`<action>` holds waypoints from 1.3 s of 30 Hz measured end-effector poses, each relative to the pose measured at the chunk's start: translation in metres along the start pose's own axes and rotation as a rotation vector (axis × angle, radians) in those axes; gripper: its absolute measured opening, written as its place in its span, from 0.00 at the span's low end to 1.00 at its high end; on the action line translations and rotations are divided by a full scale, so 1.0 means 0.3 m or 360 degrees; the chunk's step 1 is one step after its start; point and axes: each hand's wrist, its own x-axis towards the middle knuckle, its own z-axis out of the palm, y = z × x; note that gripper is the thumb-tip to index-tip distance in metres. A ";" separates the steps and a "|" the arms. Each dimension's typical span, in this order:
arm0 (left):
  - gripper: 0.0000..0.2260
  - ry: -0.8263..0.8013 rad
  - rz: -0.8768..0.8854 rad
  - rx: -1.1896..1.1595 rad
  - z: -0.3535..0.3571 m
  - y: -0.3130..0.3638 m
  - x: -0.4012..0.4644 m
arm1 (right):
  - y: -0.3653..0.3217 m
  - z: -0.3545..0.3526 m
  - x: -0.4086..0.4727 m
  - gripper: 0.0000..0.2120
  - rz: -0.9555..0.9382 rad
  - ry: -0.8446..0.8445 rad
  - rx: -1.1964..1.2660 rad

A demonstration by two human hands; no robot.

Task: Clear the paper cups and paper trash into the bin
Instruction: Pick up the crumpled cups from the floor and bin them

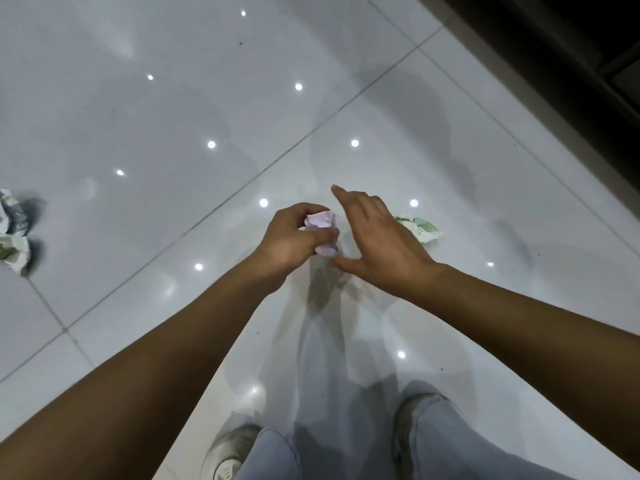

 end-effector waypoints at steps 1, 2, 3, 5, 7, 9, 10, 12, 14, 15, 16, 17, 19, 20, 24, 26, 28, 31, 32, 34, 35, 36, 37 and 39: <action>0.10 0.0044 0.0005 -0.0002 -0.008 -0.003 -0.002 | 0.023 -0.009 -0.003 0.43 0.0051 -0.0019 -0.0065; 0.10 0.0086 0.0004 -0.0002 -0.017 -0.007 -0.003 | 0.053 -0.019 -0.006 0.42 0.0117 -0.0053 -0.0158; 0.11 0.0127 -0.0008 -0.0012 -0.024 -0.010 -0.004 | 0.088 -0.028 -0.008 0.40 0.0197 -0.0103 -0.0267; 0.13 0.0185 -0.0035 -0.0064 -0.039 -0.017 -0.009 | 0.161 -0.038 -0.015 0.36 0.0375 -0.0226 -0.0449; 0.15 0.0202 -0.0051 -0.0048 -0.053 -0.029 -0.011 | 0.219 -0.036 -0.028 0.33 0.0537 -0.0345 -0.0496; 0.15 0.0184 -0.0063 0.0029 -0.063 -0.039 -0.014 | 0.253 -0.027 -0.043 0.28 0.0630 -0.0396 -0.0432; 0.14 0.0167 -0.0075 0.0033 -0.066 -0.041 -0.018 | 0.262 -0.022 -0.051 0.27 0.0626 -0.0398 -0.0394; 0.13 0.0156 -0.0119 0.0018 -0.070 -0.047 -0.021 | 0.269 -0.009 -0.065 0.25 0.0553 -0.0398 -0.0341; 0.12 0.0179 -0.0167 0.0020 -0.070 -0.051 -0.022 | 0.268 0.004 -0.077 0.23 0.0469 -0.0401 -0.0331; 0.11 0.0194 -0.0184 0.0025 -0.069 -0.052 -0.021 | 0.265 0.010 -0.079 0.22 0.0431 -0.0395 -0.0335; 0.11 0.0209 -0.0197 0.0033 -0.069 -0.054 -0.020 | 0.261 0.013 -0.079 0.21 0.0400 -0.0387 -0.0339; 0.11 0.0221 -0.0208 0.0049 -0.070 -0.054 -0.020 | 0.255 0.015 -0.076 0.21 0.0374 -0.0376 -0.0338; 0.11 0.0218 -0.0208 0.0090 -0.076 -0.039 -0.029 | 0.236 0.005 -0.068 0.20 0.0317 -0.0342 -0.0307; 0.11 0.0210 -0.0201 0.0104 -0.080 -0.019 -0.039 | 0.220 -0.007 -0.064 0.20 0.0288 -0.0324 -0.0282; 0.11 0.0244 -0.0213 0.0140 -0.108 0.151 -0.138 | 0.082 -0.136 -0.086 0.20 0.0192 -0.0229 -0.0201; 0.11 0.0265 -0.0239 0.0119 -0.117 0.279 -0.233 | -0.029 -0.246 -0.130 0.20 0.0107 -0.0226 -0.0195; 0.11 0.0276 -0.0236 0.0125 -0.121 0.419 -0.353 | -0.155 -0.380 -0.193 0.20 0.0019 -0.0228 -0.0196; 0.11 0.0234 -0.0229 0.0249 -0.109 0.640 -0.565 | -0.342 -0.622 -0.315 0.21 -0.0045 -0.0205 -0.0144; 0.11 0.0221 -0.0237 0.0289 -0.101 0.714 -0.639 | -0.400 -0.710 -0.359 0.21 -0.0033 -0.0200 -0.0134; 0.11 0.0186 -0.0250 0.0361 -0.080 0.874 -0.794 | -0.512 -0.901 -0.454 0.22 0.0024 -0.0192 -0.0121; 0.11 0.0161 -0.0252 0.0398 -0.064 0.952 -0.873 | -0.567 -0.996 -0.505 0.23 0.0062 -0.0195 -0.0120; 0.10 0.0136 -0.0253 0.0435 -0.043 1.032 -0.956 | -0.620 -1.091 -0.560 0.23 0.0097 -0.0193 -0.0119; 0.10 0.0112 -0.0256 0.0470 -0.019 1.109 -1.037 | -0.669 -1.180 -0.620 0.24 0.0123 -0.0180 -0.0119; 0.10 0.0054 -0.0254 0.0503 0.034 1.253 -1.187 | -0.757 -1.338 -0.743 0.25 0.0174 -0.0086 -0.0125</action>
